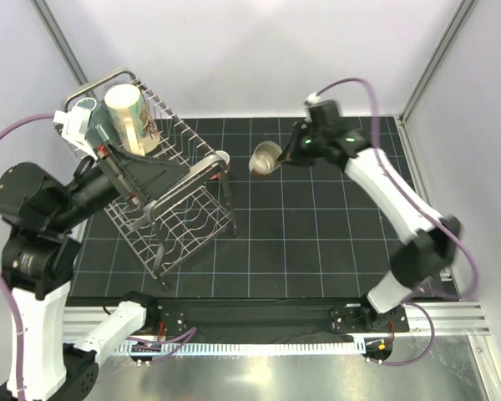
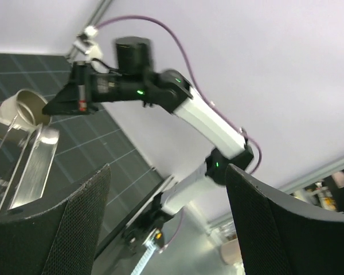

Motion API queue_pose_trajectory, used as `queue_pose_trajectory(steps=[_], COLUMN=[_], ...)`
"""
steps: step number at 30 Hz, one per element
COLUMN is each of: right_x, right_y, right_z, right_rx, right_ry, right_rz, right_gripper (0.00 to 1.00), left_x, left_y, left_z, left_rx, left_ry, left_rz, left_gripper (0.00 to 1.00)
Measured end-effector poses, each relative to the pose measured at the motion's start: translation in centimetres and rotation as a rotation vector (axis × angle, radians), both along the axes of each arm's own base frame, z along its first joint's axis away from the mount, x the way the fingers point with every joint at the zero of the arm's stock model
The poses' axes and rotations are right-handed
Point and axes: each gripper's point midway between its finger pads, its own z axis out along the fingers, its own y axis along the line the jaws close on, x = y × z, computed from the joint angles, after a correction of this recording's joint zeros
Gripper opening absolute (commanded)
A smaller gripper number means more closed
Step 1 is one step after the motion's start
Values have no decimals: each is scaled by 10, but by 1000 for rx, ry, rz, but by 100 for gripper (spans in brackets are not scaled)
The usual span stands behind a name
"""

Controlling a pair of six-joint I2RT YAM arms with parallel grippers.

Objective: Load the cups into the dish rack

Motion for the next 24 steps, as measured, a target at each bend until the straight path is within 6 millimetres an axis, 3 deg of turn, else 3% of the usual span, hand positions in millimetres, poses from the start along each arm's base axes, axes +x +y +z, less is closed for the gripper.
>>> queue_pose_trajectory(steps=[5,8,14,15,19,24], right_x=[-41,-81,-137,-144,-157,-168], right_y=[-21,-26,-38,-41,-50,-50], right_z=[107,147,200,207,223,261], right_rx=[223,350,564,596,677,771], right_ry=[-262,-380,-621,-674,-780,-906], right_rz=[33,88,142,143,125,132], right_gripper=[4,4,4,4,4,4], left_x=[22,37,58,59,51,52], left_y=[-14,-20,-40,-46,-75,-113], left_z=[11,16,26,28,37,32], left_rx=[-119,-188,-292,-309,-356,-372], left_ry=[41,67,116,120,127,148], left_rz=[-56,-80,-142,-154,-235,-309], left_gripper=[80,80,87,99,100,100])
